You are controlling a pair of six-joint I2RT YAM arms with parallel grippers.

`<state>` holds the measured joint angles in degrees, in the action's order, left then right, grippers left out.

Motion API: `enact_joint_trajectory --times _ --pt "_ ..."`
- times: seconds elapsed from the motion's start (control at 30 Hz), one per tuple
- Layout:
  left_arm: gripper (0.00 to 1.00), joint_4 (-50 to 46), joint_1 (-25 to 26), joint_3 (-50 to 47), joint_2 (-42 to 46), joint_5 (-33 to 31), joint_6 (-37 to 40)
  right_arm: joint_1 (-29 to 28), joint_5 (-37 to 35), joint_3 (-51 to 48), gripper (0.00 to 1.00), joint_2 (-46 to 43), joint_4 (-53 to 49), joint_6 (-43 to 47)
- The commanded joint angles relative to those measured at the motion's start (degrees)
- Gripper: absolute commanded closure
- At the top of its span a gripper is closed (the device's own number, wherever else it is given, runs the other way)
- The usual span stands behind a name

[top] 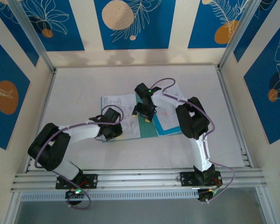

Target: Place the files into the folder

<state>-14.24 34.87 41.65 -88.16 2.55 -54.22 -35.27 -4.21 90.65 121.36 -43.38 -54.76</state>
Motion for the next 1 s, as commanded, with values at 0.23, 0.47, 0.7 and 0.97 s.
enact_joint_trajectory --times 0.23,0.47,0.7,0.97 --pt "1.00 -9.77 -1.31 -2.98 -1.40 -2.63 -1.05 3.51 -3.98 -1.65 0.31 8.00 -4.50 2.12" --pt "1.00 -9.71 -1.35 -3.06 -1.14 -2.55 -1.25 5.70 0.47 -3.78 0.31 9.70 -2.93 1.77" --pt "1.00 -9.79 -1.30 -3.06 -1.05 -2.72 -1.32 6.05 -1.77 -4.76 0.30 2.68 -0.50 4.98" --pt "1.00 -10.07 -1.30 -2.98 -0.70 -2.94 -1.24 3.98 -3.32 0.07 0.29 -9.00 0.08 6.82"
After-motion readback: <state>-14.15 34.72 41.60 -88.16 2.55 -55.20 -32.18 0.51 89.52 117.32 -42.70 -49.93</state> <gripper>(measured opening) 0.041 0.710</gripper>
